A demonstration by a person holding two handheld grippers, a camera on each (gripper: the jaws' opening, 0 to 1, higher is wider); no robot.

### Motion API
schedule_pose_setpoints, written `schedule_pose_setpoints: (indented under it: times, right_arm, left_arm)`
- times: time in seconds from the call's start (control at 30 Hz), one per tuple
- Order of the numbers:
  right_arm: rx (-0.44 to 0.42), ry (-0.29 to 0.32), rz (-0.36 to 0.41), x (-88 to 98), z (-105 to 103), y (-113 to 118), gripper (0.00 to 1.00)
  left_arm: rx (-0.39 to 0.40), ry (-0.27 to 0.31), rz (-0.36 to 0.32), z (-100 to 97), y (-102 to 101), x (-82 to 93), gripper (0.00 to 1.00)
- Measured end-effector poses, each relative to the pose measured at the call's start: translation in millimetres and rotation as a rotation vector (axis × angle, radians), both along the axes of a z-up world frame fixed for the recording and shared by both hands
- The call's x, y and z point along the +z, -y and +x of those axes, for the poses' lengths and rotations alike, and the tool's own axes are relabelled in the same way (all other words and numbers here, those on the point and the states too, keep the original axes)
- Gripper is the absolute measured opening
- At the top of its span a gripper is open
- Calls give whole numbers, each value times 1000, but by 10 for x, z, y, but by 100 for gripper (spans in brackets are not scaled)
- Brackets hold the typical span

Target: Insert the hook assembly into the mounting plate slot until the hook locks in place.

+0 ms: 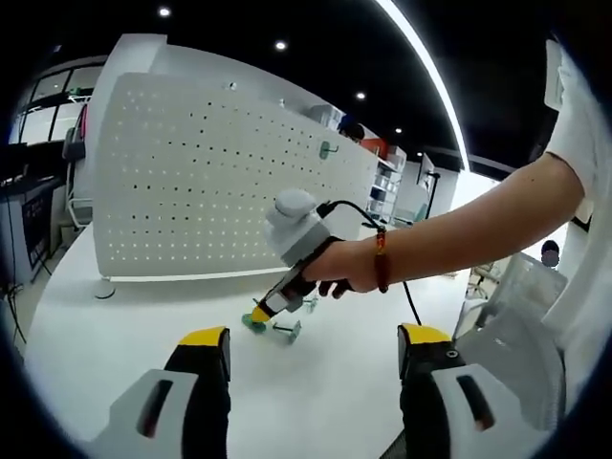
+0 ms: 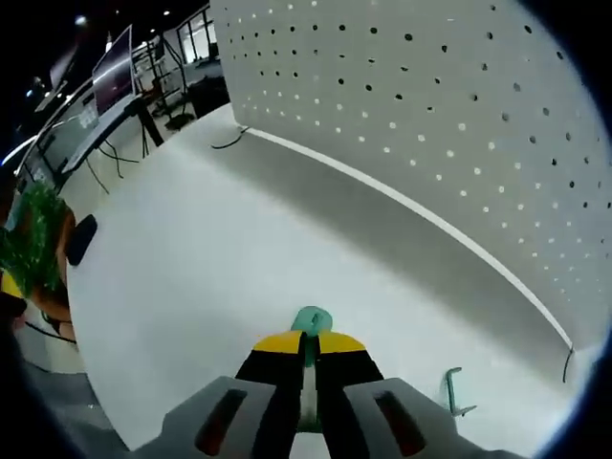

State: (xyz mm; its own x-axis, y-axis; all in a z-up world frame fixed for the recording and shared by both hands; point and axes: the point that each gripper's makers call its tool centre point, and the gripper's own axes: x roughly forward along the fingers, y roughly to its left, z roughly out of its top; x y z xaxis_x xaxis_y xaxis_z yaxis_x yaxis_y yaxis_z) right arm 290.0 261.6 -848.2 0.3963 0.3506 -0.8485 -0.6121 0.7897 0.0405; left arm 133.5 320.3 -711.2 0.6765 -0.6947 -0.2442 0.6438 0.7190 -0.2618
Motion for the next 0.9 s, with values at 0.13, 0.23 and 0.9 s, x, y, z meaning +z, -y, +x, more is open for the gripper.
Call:
schedule_pose_setpoints:
  times: [0.13, 0.23, 0.9]
  right_arm:
    - [4, -9, 3, 3, -7, 12, 2]
    - [-4, -9, 12, 21, -8, 15, 2]
    - [-35, 122, 229, 542, 52, -72, 1]
  left_arm:
    - [2, 0, 0, -7, -4, 2, 73]
    - [0, -3, 4, -15, 1, -7, 73]
    - [26, -1, 10, 43, -51, 59, 69]
